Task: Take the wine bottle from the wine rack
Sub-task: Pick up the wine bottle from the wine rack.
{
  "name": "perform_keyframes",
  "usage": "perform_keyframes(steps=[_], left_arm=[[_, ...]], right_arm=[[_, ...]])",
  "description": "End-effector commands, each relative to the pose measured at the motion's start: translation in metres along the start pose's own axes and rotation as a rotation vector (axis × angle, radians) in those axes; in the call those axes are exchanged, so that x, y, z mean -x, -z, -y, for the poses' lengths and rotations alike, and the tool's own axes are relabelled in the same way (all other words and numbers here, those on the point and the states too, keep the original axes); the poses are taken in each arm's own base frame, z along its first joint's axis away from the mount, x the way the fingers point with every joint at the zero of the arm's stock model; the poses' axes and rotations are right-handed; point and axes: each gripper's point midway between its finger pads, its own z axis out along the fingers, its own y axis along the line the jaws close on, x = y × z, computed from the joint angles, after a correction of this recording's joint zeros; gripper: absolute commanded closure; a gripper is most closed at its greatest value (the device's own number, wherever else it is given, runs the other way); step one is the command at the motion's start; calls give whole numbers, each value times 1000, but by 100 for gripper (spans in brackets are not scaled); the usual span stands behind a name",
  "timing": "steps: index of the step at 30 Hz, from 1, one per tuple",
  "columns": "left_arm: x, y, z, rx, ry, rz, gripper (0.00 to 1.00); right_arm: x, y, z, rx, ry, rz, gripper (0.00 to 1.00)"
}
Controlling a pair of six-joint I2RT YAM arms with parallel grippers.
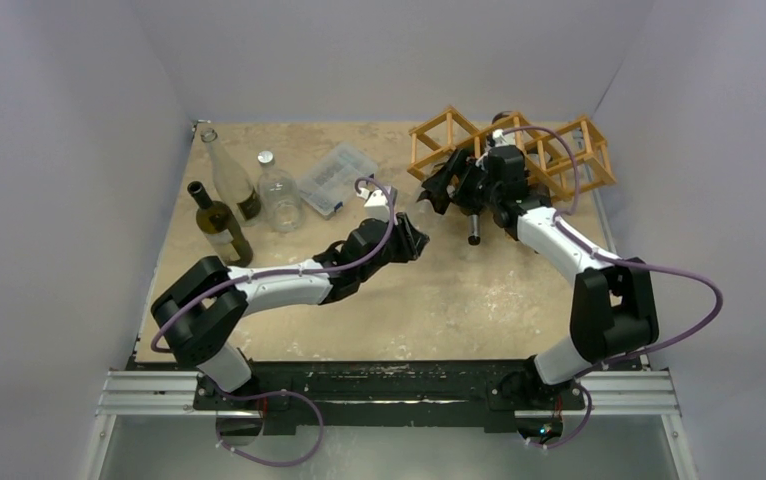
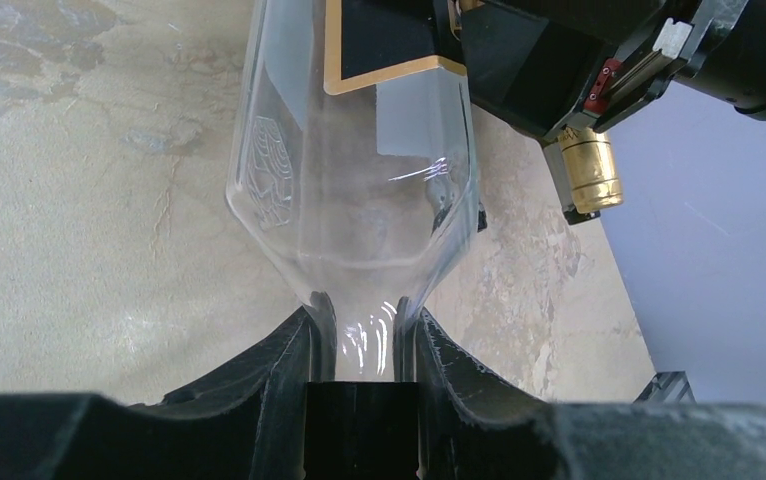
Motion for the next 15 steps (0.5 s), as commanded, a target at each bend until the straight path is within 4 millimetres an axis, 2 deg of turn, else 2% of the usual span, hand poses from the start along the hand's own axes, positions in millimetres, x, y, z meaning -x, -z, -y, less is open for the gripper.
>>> perform_keyframes(steps=[1, 15], left_arm=[[36, 18, 45, -139, 18, 109, 100], [35, 38, 51, -130, -8, 111, 100]], right_arm=[[12, 15, -30, 114, 2, 58, 13], [-2, 31, -48, 204, 3, 37, 17]])
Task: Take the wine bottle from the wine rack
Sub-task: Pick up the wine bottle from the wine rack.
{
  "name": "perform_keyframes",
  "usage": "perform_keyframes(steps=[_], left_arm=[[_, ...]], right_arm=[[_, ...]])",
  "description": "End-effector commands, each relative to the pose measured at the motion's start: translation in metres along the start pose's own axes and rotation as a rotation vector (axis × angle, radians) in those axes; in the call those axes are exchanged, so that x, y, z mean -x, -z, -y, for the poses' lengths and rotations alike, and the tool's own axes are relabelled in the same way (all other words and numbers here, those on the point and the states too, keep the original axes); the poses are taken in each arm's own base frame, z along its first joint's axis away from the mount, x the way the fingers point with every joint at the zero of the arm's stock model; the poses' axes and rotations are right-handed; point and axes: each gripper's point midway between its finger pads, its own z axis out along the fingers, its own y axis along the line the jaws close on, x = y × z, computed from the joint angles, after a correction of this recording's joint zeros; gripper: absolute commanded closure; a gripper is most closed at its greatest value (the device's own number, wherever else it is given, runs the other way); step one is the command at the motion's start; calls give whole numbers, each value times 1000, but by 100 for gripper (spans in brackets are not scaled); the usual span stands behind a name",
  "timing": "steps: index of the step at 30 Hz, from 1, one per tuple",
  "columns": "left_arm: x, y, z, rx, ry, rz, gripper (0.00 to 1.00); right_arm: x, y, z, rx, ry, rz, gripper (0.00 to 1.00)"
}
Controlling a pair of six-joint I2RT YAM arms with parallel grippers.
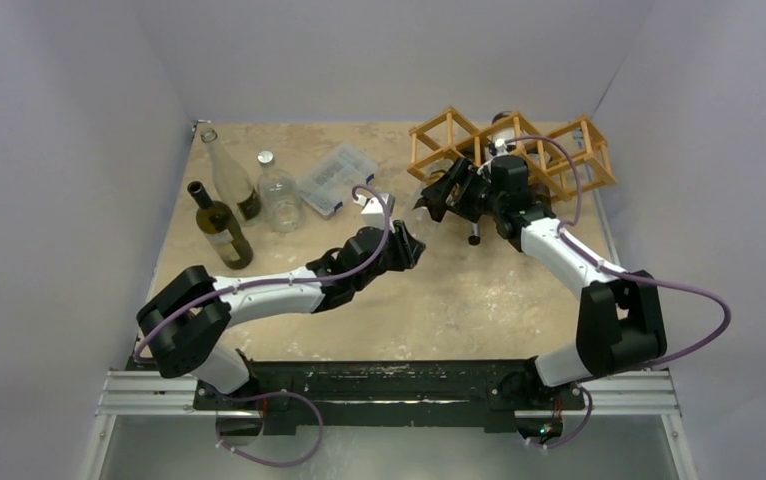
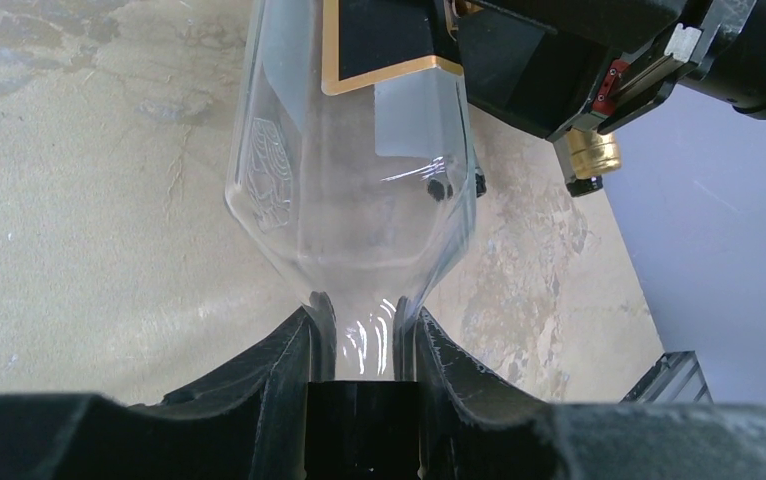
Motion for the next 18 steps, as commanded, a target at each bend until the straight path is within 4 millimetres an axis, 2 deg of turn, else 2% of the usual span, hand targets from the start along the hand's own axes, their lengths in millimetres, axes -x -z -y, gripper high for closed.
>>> perform_keyframes(steps=[1, 9, 18], left_arm=[[40, 20, 46, -144, 15, 121, 100], [39, 36, 45, -129, 3, 129, 100], [32, 50, 36, -109, 9, 129, 100]], right_arm=[[10, 14, -42, 149, 53, 50, 17], [-12, 17, -55, 199, 102, 13, 14], [-32, 18, -61, 244, 133, -23, 12]])
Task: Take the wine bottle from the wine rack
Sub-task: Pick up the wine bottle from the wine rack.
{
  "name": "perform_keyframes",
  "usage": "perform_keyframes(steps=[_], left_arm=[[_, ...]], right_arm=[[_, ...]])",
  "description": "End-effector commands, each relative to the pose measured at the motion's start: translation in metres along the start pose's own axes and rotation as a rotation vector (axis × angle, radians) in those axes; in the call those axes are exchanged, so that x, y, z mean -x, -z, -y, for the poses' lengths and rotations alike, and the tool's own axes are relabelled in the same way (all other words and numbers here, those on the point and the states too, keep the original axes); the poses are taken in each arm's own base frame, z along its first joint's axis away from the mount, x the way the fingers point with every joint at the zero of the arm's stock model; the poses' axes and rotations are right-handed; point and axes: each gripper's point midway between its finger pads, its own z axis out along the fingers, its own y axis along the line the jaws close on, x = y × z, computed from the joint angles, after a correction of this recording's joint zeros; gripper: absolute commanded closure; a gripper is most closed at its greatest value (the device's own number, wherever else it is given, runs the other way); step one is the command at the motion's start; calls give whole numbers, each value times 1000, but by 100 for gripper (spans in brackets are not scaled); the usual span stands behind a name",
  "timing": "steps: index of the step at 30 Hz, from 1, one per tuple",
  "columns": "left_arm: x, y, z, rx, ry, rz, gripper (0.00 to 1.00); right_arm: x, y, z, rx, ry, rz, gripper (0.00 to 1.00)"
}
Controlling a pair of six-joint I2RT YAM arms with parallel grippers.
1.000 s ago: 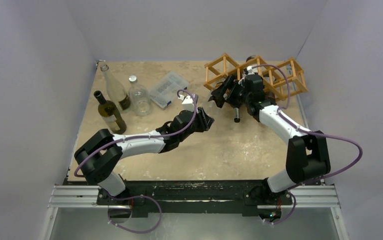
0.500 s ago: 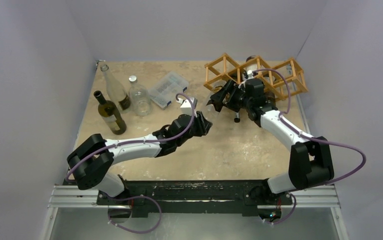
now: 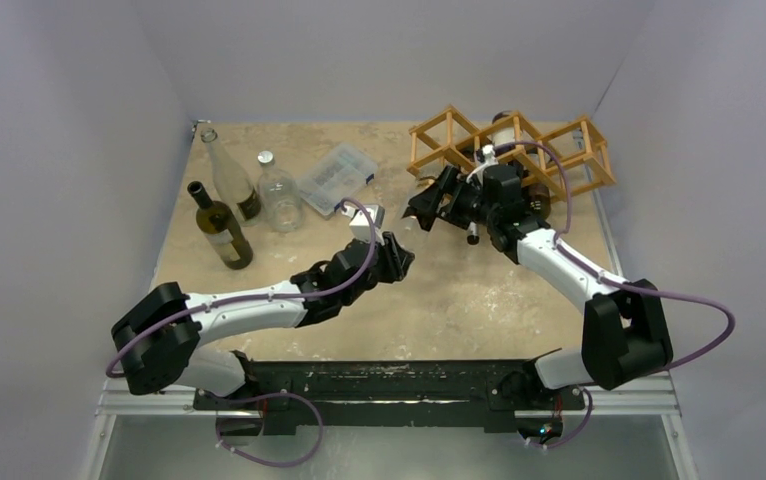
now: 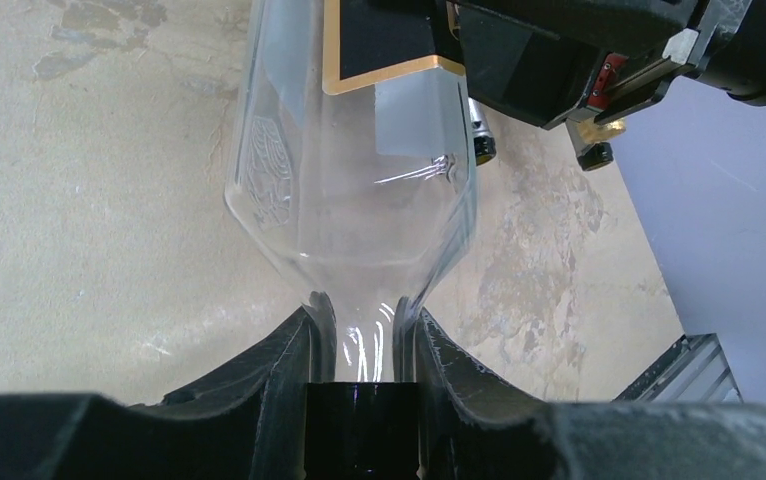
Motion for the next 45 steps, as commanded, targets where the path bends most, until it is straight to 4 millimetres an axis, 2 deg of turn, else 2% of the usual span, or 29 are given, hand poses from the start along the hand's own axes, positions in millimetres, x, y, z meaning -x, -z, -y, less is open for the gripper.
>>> perform_keyframes(steps=[1, 14, 20, 26, 37, 45], left_arm=[[36, 16, 38, -128, 52, 109, 100], [20, 27, 23, -94, 71, 91, 100], [12, 29, 14, -70, 89, 75, 100], [5, 29, 6, -48, 109, 63, 100], [-11, 32, -20, 33, 156, 52, 100], [-15, 32, -26, 56, 171, 46, 100]], right_arm=[[-4, 6, -36, 153, 97, 13, 11], [-28, -1, -35, 168, 144, -32, 6], [-38, -7, -28, 149, 174, -50, 5], [-44, -10, -25, 148, 180, -66, 3], [-49, -13, -18, 130, 181, -74, 1], [-58, -17, -16, 120, 184, -95, 1]])
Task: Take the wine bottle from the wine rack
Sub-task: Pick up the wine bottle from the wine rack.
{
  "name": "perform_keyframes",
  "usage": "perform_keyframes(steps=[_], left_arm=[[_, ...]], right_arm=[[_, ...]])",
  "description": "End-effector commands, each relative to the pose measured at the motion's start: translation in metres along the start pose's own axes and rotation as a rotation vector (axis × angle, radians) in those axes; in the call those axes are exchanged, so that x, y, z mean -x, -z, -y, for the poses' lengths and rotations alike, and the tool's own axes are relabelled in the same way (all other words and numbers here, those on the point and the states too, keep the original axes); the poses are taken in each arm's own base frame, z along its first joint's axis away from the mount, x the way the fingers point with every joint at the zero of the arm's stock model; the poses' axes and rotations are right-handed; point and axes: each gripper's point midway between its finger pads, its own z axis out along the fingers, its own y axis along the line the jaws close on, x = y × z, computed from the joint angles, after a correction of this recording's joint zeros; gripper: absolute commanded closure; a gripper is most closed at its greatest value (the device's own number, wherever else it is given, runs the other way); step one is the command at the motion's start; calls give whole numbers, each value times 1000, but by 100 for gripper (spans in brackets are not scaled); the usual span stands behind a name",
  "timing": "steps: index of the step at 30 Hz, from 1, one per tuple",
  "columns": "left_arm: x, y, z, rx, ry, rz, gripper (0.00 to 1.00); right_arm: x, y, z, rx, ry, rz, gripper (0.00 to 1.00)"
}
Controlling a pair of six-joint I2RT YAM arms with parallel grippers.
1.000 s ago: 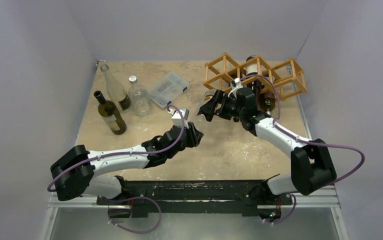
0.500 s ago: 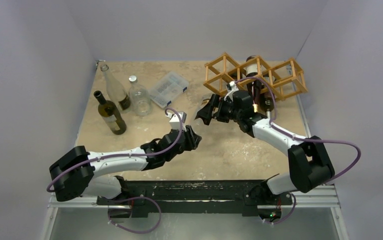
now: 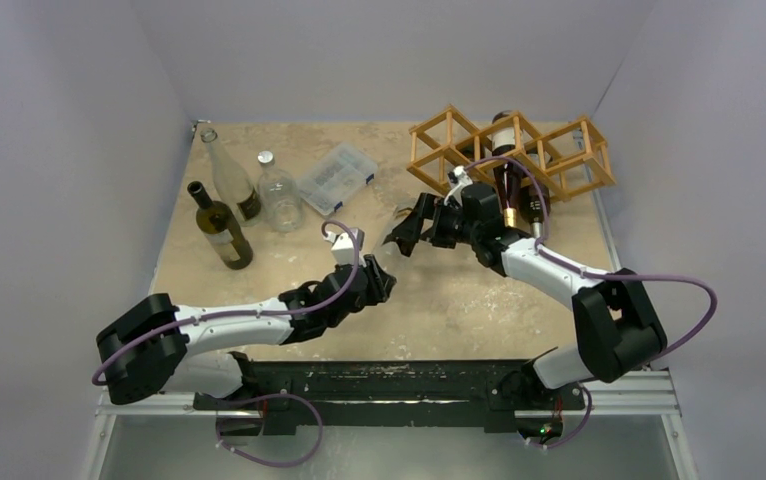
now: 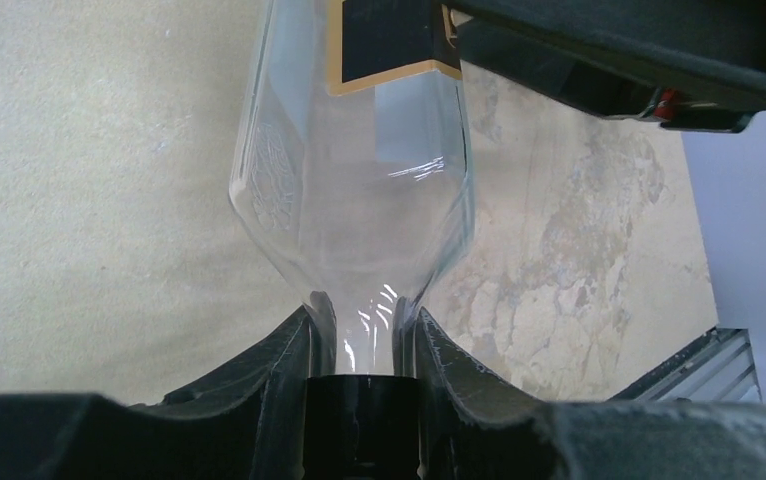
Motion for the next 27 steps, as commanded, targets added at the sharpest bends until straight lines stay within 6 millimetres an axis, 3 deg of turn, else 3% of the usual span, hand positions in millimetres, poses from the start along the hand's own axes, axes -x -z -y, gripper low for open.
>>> perform_keyframes(steps=[1, 9, 13, 21, 27], left_arm=[[29, 4, 18, -50, 76, 104, 100], [25, 5, 13, -33, 77, 92, 100], [25, 9, 10, -18, 58, 79, 100], [24, 20, -1, 25, -5, 44, 100], [21, 27, -4, 35, -50, 7, 100]], right_arm=[[14, -2, -23, 83, 84, 57, 1], [14, -1, -27, 83, 102, 62, 1], [22, 7, -40, 121, 184, 75, 1], [28, 38, -80, 287, 500, 73, 1], [16, 60, -92, 408, 871, -2, 1]])
